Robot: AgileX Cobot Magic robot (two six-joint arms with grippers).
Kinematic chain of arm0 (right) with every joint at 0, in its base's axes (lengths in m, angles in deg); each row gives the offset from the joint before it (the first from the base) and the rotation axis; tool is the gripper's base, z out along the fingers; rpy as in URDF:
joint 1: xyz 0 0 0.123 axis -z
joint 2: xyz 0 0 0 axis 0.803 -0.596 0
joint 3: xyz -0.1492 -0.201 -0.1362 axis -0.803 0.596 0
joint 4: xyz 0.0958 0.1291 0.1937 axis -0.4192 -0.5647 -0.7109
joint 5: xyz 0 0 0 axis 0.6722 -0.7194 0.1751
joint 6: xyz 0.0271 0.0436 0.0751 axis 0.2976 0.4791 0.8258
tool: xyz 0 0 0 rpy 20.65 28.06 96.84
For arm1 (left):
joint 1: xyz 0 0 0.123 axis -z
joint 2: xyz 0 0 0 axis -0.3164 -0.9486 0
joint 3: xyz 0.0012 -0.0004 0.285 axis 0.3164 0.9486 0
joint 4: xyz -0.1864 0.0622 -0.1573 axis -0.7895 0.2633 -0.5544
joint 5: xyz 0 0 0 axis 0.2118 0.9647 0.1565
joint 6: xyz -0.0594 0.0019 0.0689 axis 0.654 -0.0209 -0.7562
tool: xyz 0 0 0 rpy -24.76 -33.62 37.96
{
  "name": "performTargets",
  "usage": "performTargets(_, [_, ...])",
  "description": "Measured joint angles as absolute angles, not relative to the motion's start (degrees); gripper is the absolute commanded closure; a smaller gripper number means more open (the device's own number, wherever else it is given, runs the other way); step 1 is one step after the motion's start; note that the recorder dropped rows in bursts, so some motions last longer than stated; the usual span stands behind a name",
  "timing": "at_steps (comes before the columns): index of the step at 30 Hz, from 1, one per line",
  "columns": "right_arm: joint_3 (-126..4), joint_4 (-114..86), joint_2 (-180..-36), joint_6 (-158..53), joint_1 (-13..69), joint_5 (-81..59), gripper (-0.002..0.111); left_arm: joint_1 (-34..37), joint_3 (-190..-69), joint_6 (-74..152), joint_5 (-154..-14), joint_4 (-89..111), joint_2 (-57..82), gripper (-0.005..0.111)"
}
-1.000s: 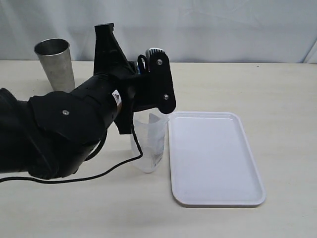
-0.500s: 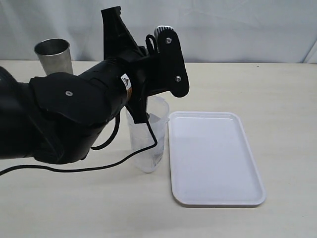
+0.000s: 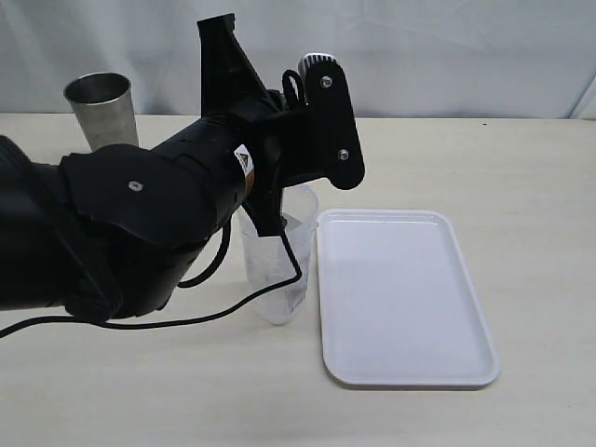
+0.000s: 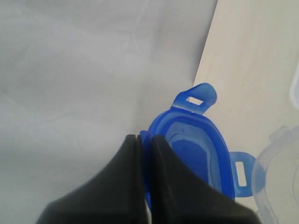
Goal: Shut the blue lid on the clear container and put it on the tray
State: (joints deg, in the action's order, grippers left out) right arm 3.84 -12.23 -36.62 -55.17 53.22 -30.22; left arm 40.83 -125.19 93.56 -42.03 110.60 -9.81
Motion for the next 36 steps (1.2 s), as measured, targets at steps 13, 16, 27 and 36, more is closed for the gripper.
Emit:
performTargets(13, [3.84, -12.23, -36.62, -55.17, 53.22, -30.22, 0.104, 43.60, -125.19, 89.49, -39.28, 110.60, -9.81, 0.107])
performTargets(16, [3.84, -12.23, -36.62, -55.17, 53.22, -30.22, 0.104, 43.60, -125.19, 89.49, -39.20, 110.60, -9.81, 0.107])
performTargets(27, [3.84, -12.23, -36.62, -55.17, 53.22, -30.22, 0.104, 43.73, -122.62, 89.26, -40.67, 110.60, -9.81, 0.107])
performTargets(36, [3.84, -12.23, -36.62, -55.17, 53.22, -30.22, 0.104, 43.73, -122.26, 89.26, -40.70, 110.60, -9.81, 0.107])
